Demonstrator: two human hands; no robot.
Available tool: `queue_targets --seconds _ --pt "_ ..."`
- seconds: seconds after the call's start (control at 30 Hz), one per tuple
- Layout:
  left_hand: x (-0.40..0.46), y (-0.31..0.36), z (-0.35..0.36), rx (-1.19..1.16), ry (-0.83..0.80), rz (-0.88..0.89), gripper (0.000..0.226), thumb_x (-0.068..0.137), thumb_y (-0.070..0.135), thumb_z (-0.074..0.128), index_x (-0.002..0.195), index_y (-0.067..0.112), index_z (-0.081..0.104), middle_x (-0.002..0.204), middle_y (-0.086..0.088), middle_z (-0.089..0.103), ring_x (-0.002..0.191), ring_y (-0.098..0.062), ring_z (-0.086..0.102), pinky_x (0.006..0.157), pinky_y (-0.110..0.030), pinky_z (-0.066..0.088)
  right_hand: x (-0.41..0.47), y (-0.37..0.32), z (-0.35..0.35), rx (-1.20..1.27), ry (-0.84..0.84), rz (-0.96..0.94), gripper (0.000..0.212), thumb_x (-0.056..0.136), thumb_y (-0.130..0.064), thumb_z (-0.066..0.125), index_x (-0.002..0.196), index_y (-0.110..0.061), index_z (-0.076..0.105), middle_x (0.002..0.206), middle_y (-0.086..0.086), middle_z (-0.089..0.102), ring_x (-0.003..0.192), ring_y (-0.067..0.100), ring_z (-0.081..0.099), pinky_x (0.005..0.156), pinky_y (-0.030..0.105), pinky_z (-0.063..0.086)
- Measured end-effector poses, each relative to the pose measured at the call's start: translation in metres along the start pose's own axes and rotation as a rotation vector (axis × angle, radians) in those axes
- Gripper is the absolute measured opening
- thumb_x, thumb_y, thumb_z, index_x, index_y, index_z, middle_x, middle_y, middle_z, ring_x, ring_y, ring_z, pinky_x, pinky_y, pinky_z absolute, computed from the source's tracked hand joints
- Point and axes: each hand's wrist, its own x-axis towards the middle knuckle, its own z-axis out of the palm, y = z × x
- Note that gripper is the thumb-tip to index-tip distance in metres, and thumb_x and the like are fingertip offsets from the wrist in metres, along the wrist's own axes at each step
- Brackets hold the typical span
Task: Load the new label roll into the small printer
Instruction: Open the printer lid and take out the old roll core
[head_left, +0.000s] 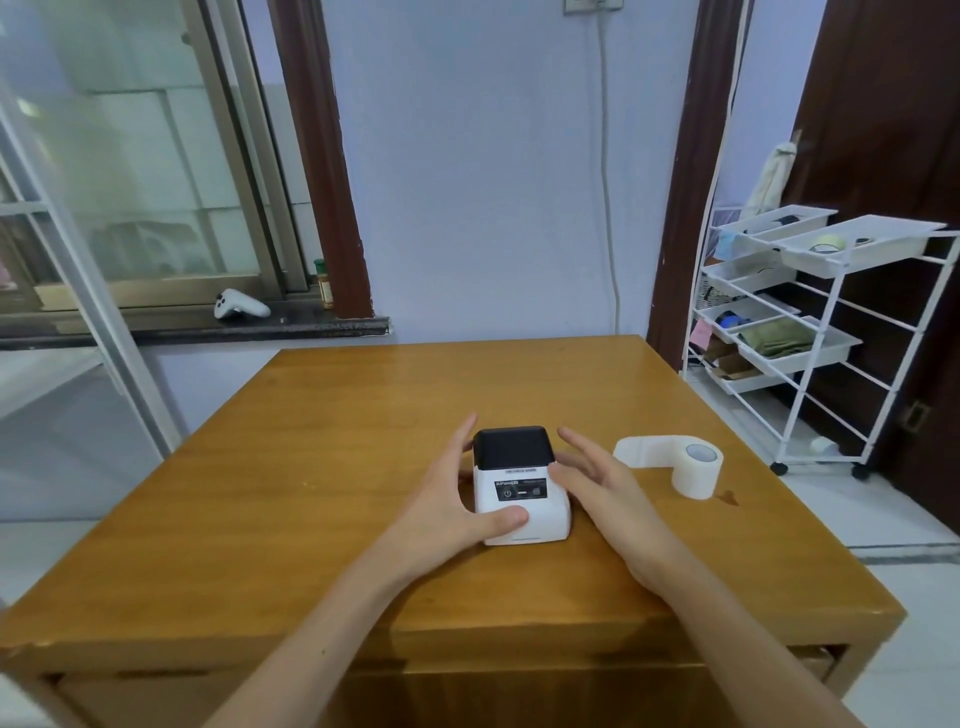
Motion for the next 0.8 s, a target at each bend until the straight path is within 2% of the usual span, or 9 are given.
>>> queue_targets --seconds 0.07,0.17,0.27,0.37,0.57,0.7,0.8 --pt "-0.0001 0.0 0.0001 0.0 0.001 0.002 0.122 0.058 0.063 0.082 0.153 0.051 0.006 0.147 0.026 0.035 0.127 0.006 0.044 0.113 -0.036 0.039 -0.0012 0.0003 0.0008 -0.026 -0.003 -0.016 0.059 0.093 -0.031 0.061 0.147 -0.032 0.038 0.137 -0.008 0.054 0.122 0.008 0.053 0.087 0.02 0.046" --pt "-0.0003 0.0 0.0002 0.003 0.002 -0.003 0.121 0.058 0.065 0.081 0.152 0.052 0.007 0.149 0.025 0.034 0.128 0.002 0.044 0.113 -0.039 0.039 -0.0014 0.0023 0.0012 -0.043 -0.003 -0.024 0.062 0.092 -0.032 0.063 0.148 -0.032 0.037 0.141 -0.007 0.053 0.125 0.009 0.053 0.094 0.023 0.046" --pt "-0.0004 0.0001 0.0002 0.01 0.003 -0.005 0.121 0.057 0.067 0.081 0.152 0.054 0.006 0.15 0.024 0.034 0.129 0.001 0.044 0.114 -0.04 0.039 0.0003 0.0018 0.0014 -0.014 0.018 -0.016 0.05 0.097 -0.028 0.054 0.145 -0.034 0.041 0.136 -0.01 0.055 0.119 0.006 0.054 0.095 0.023 0.046" --pt "-0.0001 -0.0001 0.0001 0.006 0.005 -0.006 0.12 0.058 0.066 0.082 0.151 0.054 0.006 0.143 0.029 0.035 0.125 0.007 0.043 0.113 -0.038 0.038 0.0032 0.0006 0.0004 0.059 0.028 0.033 0.046 0.1 -0.018 0.046 0.143 -0.033 0.043 0.129 -0.008 0.059 0.111 0.006 0.058 0.099 0.027 0.046" --pt "0.0005 0.0004 0.0004 0.008 0.004 -0.007 0.12 0.058 0.065 0.082 0.151 0.054 0.007 0.142 0.029 0.036 0.126 0.004 0.044 0.114 -0.039 0.038 0.0019 0.0013 -0.002 -0.038 0.031 0.015 0.051 0.101 -0.01 0.044 0.145 -0.034 0.041 0.134 -0.009 0.057 0.123 0.01 0.051 0.105 0.029 0.04" --pt "0.0 0.0011 -0.0001 0.007 0.001 -0.007 0.123 0.056 0.066 0.081 0.152 0.052 0.006 0.149 0.024 0.034 0.128 0.002 0.044 0.114 -0.041 0.038 0.0031 0.002 -0.0031 -0.056 0.03 0.018 0.05 0.1 -0.013 0.047 0.144 -0.036 0.041 0.137 -0.008 0.058 0.127 0.012 0.052 0.111 0.04 0.04" --pt "-0.0001 0.001 -0.0004 0.003 -0.003 -0.005 0.123 0.056 0.066 0.081 0.152 0.052 0.006 0.153 0.023 0.032 0.128 0.002 0.044 0.114 -0.04 0.038 0.0025 0.002 -0.0036 -0.06 0.025 0.01 0.05 0.1 -0.013 0.047 0.145 -0.034 0.041 0.138 -0.006 0.057 0.126 0.012 0.052 0.11 0.036 0.041"
